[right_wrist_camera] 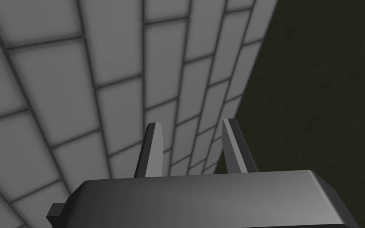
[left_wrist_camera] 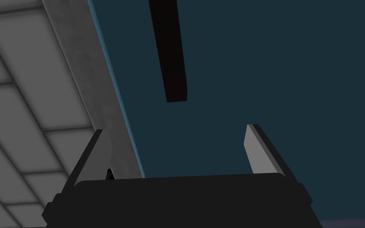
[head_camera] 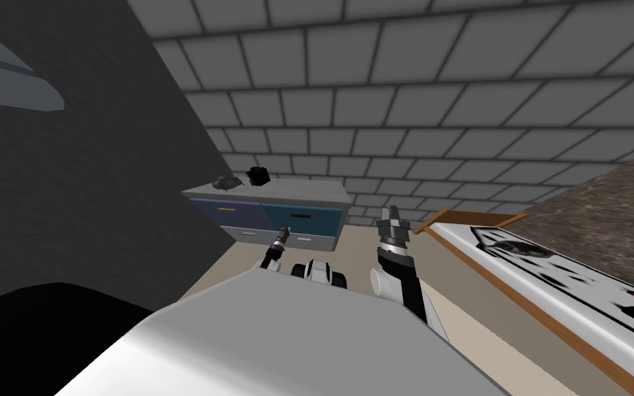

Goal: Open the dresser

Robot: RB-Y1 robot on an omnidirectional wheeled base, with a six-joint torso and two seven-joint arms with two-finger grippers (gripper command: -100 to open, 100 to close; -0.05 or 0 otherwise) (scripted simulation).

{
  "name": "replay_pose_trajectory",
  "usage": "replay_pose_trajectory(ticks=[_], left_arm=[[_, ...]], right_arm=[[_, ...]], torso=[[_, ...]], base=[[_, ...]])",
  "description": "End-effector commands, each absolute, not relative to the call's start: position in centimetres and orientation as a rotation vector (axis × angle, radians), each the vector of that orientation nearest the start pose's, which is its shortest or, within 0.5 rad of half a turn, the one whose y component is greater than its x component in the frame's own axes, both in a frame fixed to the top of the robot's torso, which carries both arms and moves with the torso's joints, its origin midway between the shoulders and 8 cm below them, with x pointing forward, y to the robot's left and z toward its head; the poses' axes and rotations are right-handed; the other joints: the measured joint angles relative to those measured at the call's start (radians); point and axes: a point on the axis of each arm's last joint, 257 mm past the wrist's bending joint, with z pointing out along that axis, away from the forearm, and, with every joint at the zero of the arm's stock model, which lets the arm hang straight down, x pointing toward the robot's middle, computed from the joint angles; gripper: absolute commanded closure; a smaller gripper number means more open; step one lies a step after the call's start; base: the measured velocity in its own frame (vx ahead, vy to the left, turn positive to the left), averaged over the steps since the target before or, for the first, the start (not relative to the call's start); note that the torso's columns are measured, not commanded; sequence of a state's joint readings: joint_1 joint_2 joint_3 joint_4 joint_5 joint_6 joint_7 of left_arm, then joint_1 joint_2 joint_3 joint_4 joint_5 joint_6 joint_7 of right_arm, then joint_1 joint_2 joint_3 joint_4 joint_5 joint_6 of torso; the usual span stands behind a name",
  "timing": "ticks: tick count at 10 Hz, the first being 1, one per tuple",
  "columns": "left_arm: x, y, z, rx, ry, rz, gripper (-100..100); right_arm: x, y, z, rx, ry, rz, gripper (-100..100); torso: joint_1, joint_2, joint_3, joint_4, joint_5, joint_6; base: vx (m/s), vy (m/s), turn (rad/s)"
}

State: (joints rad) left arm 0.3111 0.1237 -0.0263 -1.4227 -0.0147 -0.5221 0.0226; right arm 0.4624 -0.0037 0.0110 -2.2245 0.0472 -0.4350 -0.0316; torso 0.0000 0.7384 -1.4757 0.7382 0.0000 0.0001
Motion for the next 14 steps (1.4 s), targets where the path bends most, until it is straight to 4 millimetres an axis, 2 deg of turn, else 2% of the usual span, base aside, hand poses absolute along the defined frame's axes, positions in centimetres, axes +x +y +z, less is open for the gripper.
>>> replay_pose_trajectory(ticks=[1, 3, 6, 8, 9, 10, 14], left_arm=[[42.7, 29.2, -30.5, -1.081, 1.197, -1.121, -100], [43.1, 27.8, -30.4, -1.135, 1.152, -1.151, -100], [43.3, 26.4, -30.3, -1.179, 1.111, -1.180, -100], [43.8, 26.8, -29.7, -1.172, 1.117, -1.174, -100], [43.6, 26.7, -30.0, -1.170, 1.116, -1.175, -100], [43.7, 26.8, -30.0, -1.171, 1.117, -1.174, 100], [43.0, 27.0, -29.4, -1.166, 1.114, -1.177, 100]], right_arm=[[36.9, -27.0, -0.1, 0.711, 0.694, 1.304, 0], [36.9, -27.0, -0.1, 0.711, 0.694, 1.304, 0], [36.9, -27.0, -0.1, 0.710, 0.693, 1.305, 0], [36.9, -27.0, -0.1, 0.710, 0.693, 1.305, 0], [36.9, -27.0, -0.1, 0.710, 0.693, 1.305, 0], [36.9, -27.0, -0.1, 0.710, 0.693, 1.305, 0], [36.9, -27.0, -0.1, 0.710, 0.693, 1.305, 0]], torso=[[0.001, -0.004, -0.002, -0.001, 0.000, 0.000], [-0.001, -0.004, -0.003, -0.001, 0.000, 0.000], [-0.001, 0.006, 0.004, 0.002, 0.000, 0.000], [0.000, 0.001, 0.000, 0.000, 0.000, 0.000], [0.001, -0.005, -0.003, -0.001, 0.000, 0.000], [0.000, -0.003, -0.002, -0.001, 0.000, 0.000], [-0.002, 0.007, 0.004, 0.001, -0.001, 0.000]], base=[[0.170, 0.039, -0.016], [0.146, 0.016, -0.006], [0.016, 0.004, -0.001], [0.031, 0.005, -0.006], [0.043, 0.009, -0.004], [0.000, 0.000, 0.000], [-0.149, -0.022, 0.003]])
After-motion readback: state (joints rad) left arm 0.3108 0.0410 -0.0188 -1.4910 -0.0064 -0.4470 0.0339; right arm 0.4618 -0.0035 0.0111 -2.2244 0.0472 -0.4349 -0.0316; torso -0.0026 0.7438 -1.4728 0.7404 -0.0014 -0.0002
